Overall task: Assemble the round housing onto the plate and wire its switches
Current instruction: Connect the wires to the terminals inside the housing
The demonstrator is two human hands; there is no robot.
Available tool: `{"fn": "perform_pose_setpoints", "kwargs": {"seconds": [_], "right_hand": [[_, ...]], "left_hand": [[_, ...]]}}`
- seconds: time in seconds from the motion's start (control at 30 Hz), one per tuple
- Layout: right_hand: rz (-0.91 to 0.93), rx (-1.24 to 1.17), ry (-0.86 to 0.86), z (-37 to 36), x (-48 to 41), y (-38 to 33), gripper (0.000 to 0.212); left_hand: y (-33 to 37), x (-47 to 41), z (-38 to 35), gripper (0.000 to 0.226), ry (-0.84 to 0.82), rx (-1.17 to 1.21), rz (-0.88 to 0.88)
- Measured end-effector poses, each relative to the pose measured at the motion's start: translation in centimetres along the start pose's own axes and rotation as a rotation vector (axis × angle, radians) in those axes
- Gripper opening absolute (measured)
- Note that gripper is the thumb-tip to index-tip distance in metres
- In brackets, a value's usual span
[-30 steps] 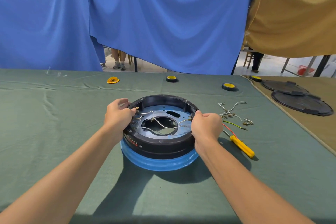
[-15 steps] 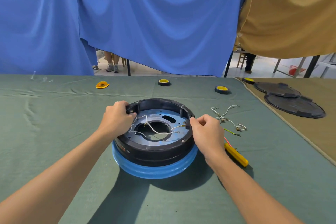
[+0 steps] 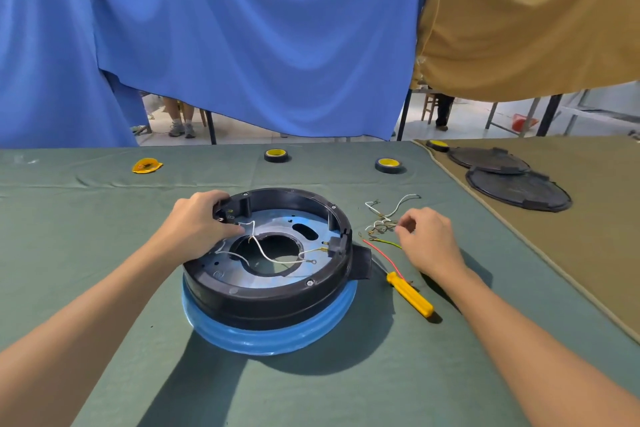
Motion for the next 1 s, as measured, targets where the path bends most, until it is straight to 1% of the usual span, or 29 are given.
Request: {"fn": "perform_pose_setpoints", "kwargs": {"seconds": [0.07,0.1,0.23,0.37,0.47,0.6,0.7,0.87,1.0], "right_hand": [[0.046,0.038,0.034,-0.2,-0.7,-0.2,0.008],[0.069,0.067,0.019,-0.5,-1.1,-0.3,0.008],[0.202,0.140,-0.077,-1.6,-1.9,-1.0,0.021],[0.278,0.271,-0.169,-2.2,-2.6,-1.8,0.029],[0.287,0.303,-0.192,-2.1,-2.9,-2.2,0.023],[0.267,0.227,-0.207,-1.3,-2.9,-2.4,0.007],[0.263,0.218,-0.134,0.0,-3.0,-2.5,0.005],[0.238,0.171,0.105,3.4,-3.3,-3.6,0.012],[0.278,0.076,0.186,5.9,-3.1,-5.2,0.010]], "left_hand": [[-0.1,-0.1,0.0,0.052,0.002,0.001,0.001],[-0.2,-0.1,0.0,0.053,0.007,0.001,0.002],[-0.3,-0.1,0.0,0.054,0.014,0.005,-0.001],[-0.6,-0.3,0.0,0.059,0.018,0.004,-0.007],[-0.6,-0.3,0.0,0.059,0.015,0.019,0.000],[-0.7,-0.2,0.0,0.057,0.015,0.039,0.006],[-0.6,-0.1,0.0,0.055,0.014,0.049,0.012],[-0.5,0.2,0.0,0.055,0.006,0.062,0.031],[-0.5,0.5,0.0,0.058,0.005,0.081,0.051]]}}
Point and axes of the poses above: each hand's wrist, its own x-axis away from the middle knuckle, its own z-axis out of the back of the hand, y = z × x, the point moved 2 cm from there along -x, towards the middle knuckle, and after that the axes turned 14 degrees about x, right-handed, at the moved point
